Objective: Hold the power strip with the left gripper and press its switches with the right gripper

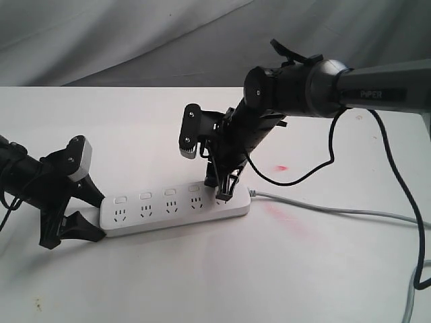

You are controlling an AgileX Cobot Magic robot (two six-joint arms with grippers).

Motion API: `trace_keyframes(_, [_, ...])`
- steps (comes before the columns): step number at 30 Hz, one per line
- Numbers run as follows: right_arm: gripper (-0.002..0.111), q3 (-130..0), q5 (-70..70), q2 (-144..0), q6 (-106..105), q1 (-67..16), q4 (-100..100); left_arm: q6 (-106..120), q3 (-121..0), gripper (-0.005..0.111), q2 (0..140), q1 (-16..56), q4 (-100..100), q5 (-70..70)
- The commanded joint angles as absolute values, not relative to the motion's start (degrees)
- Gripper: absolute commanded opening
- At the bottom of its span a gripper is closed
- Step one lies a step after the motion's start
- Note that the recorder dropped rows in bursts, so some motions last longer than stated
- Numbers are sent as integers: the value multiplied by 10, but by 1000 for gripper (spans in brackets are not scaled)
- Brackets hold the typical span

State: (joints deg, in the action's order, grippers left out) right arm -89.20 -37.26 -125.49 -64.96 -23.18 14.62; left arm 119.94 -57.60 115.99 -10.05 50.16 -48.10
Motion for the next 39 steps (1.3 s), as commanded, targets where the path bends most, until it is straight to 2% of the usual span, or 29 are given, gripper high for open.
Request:
trace_keyframes(1, [49, -874, -396, -1275, -652, -227, 116, 1200, -577, 67, 1161, -97, 509, -483])
trace_keyframes(19, [49, -858, -383, -1277, -652, -213, 127, 1200, -577, 67, 1161, -97, 509, -483])
trace_keyframes(29, [49, -858, -362, -1125, -652, -213, 184, 1200, -577, 67, 1161, -97, 509, -483])
trace_keyframes(30, [46, -858, -364, -1117, -652, -213, 184, 1200, -577, 67, 1161, -97, 509, -483])
trace_keyframes(33, [22, -847, -392, -1072, -651, -220, 182, 1200, -577, 67, 1161, -97, 509, -483])
trace_keyframes(37, [0, -755, -358, -970, -651, -234, 181, 1200, -577, 67, 1161, -97, 509, -483])
trace_keyframes(39, [0, -680, -349, -889, -647, -235, 181, 1200, -577, 67, 1161, -97, 509, -483])
